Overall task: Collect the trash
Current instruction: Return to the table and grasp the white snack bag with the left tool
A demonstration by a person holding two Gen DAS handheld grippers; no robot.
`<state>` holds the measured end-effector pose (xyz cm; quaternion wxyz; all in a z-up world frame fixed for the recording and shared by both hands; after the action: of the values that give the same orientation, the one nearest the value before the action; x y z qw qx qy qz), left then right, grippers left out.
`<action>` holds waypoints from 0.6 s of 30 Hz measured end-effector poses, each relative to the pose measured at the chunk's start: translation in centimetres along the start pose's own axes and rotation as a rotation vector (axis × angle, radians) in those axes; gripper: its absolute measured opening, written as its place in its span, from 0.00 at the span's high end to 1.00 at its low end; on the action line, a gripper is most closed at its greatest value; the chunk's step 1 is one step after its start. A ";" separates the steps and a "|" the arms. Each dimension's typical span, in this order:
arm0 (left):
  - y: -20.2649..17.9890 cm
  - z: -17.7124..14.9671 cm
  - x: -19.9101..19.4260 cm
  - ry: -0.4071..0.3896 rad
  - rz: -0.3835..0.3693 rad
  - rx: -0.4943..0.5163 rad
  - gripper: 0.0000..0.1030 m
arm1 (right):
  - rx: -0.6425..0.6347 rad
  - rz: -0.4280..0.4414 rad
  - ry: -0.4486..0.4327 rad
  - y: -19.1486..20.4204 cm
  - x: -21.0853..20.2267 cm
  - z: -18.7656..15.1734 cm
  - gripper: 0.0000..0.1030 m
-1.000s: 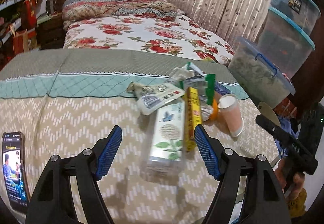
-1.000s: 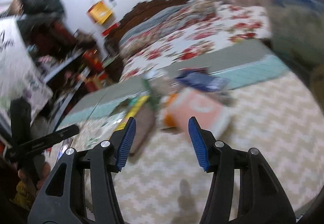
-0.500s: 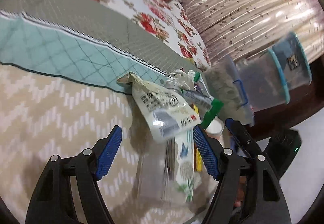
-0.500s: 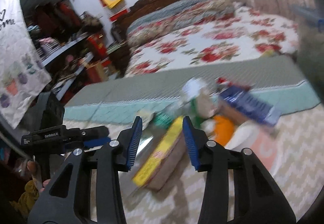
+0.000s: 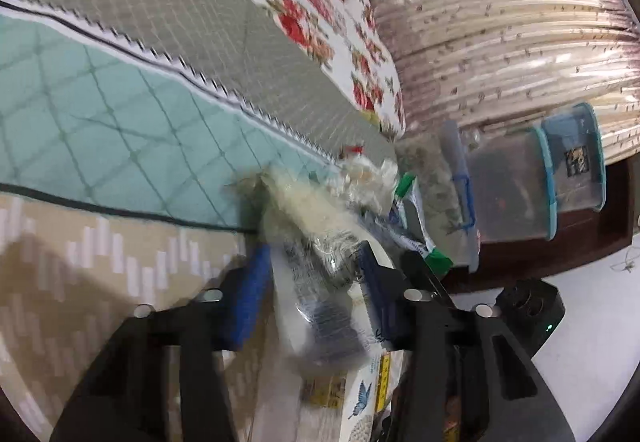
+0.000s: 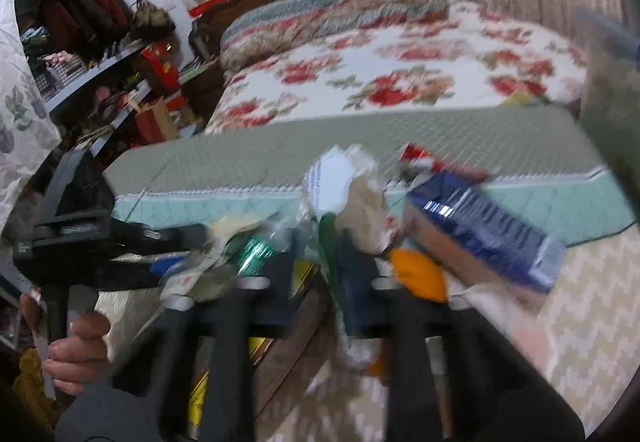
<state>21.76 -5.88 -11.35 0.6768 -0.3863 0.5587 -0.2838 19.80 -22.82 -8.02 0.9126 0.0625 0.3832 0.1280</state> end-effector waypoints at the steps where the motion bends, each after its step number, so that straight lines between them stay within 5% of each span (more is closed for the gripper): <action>1: -0.1 0.0 -0.1 -0.010 0.001 0.006 0.61 | 0.002 0.005 -0.012 0.1 -0.4 -0.2 0.90; 10: -3.4 -2.0 -6.1 -0.138 -0.080 0.110 0.62 | -0.052 -0.061 -0.186 1.0 -8.8 -3.5 0.91; 18: -7.9 -7.7 -10.2 -0.189 -0.096 0.290 0.62 | -0.019 -0.064 -0.192 0.7 -12.7 -8.2 0.91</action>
<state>12.38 -3.39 0.16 0.7606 -0.3355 0.4269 -0.3559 5.29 -25.56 -4.90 0.9493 0.0536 0.2947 0.0958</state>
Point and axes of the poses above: each gripper's, at about its wrist camera, not at the fingertips, and x roughly the way its jaws point, y to its left, z to its top, the point moved 7 cm from there along x, roughly the way its jaws point, and after that the axes turned 8 degrees about -x, right-handed, at the moved point
